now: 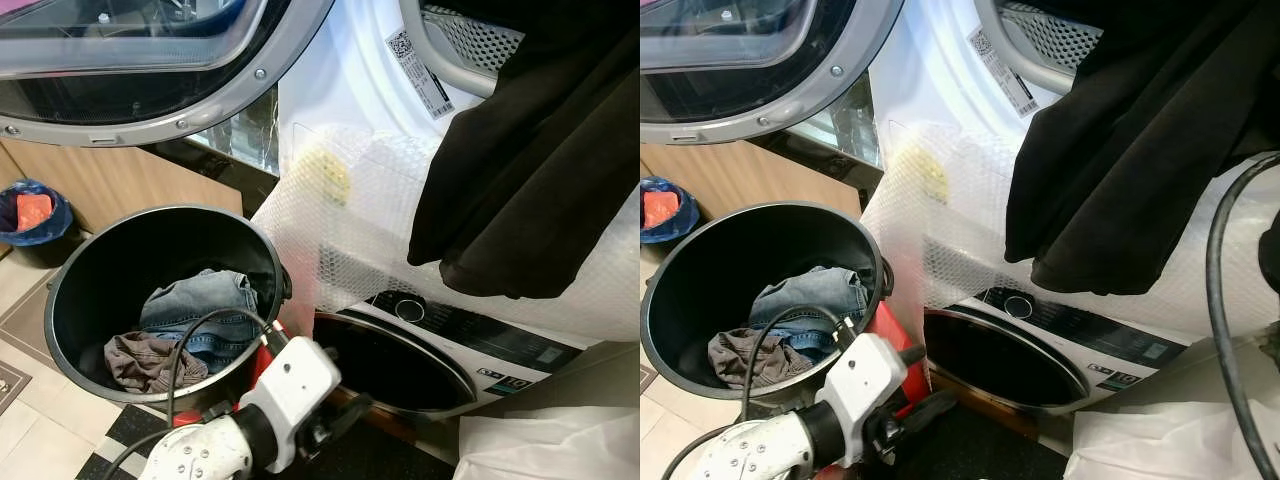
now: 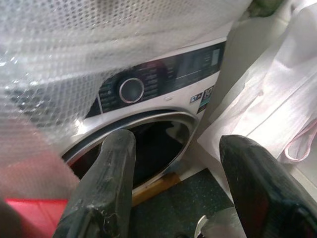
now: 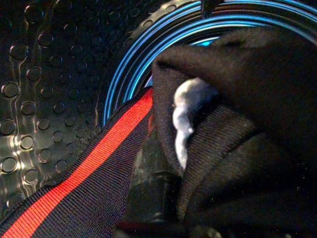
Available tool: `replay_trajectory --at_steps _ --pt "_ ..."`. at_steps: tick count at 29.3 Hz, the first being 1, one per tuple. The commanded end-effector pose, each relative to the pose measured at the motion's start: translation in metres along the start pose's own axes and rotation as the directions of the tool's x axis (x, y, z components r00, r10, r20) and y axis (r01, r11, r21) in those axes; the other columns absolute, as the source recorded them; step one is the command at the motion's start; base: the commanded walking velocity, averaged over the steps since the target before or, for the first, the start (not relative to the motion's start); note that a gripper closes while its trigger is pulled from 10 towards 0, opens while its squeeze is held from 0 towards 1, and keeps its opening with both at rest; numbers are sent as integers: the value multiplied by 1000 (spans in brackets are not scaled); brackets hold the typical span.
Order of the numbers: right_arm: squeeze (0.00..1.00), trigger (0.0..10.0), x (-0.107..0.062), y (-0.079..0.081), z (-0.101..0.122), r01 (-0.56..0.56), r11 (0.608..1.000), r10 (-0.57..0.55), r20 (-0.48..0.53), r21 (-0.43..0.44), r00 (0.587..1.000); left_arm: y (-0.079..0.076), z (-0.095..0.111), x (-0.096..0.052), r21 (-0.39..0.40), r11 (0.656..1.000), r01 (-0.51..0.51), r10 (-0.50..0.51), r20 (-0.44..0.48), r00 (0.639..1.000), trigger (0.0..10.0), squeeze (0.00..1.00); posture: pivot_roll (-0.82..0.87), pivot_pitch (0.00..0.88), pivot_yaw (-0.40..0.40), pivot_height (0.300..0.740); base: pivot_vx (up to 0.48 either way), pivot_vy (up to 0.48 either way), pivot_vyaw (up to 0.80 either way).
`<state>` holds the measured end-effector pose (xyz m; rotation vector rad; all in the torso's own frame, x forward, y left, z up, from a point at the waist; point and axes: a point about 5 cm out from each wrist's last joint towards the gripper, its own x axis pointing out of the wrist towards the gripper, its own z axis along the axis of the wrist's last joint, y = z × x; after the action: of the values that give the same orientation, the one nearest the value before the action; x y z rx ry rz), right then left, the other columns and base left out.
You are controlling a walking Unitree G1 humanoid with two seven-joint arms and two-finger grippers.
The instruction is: Clothes washing
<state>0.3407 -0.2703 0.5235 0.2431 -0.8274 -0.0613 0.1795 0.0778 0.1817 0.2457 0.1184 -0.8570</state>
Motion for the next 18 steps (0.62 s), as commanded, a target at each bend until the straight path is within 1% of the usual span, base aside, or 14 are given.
replay_trajectory --at_steps 1,3,5,10,12,13,15,18 --pt "0 10000 1 -8 17 21 1000 -21 52 -7 998 -6 2 -1 -3 999 42 -42 18 999 10000 0 67 196 -136 740 0 0 0" --pt "0 10000 0 -11 17 34 999 -34 50 4 998 -5 2 -2 -6 999 36 -36 17 999 10000 0 67 197 -134 740 0 0 0" --pt "0 10000 0 -12 17 36 999 -36 51 -9 998 -4 1 -1 -5 999 33 -33 14 999 10000 0 67 196 -133 740 0 0 0" --pt "0 10000 -2 -16 15 51 999 -51 49 9 997 -2 -1 -3 -7 999 42 -42 16 999 10000 0 72 186 -118 740 0 0 0" --pt "0 10000 -3 -20 13 61 998 -61 49 15 997 1 -1 -3 -2 999 41 -41 17 999 10000 0 78 177 -107 740 0 0 0" --pt "0 10000 -5 -25 11 74 997 -75 48 21 996 4 -2 -3 -1 999 39 -39 18 999 10000 0 80 165 -98 740 0 0 0" --pt "0 10000 -6 -26 10 79 997 -80 47 21 996 6 -2 -3 0 999 38 -38 18 999 10000 0 80 162 -95 740 0 0 0" --pt "0 10000 -10 -34 1 99 995 -100 32 32 994 12 -2 0 -14 999 32 -32 29 999 10000 0 85 127 -73 740 0 0 0"
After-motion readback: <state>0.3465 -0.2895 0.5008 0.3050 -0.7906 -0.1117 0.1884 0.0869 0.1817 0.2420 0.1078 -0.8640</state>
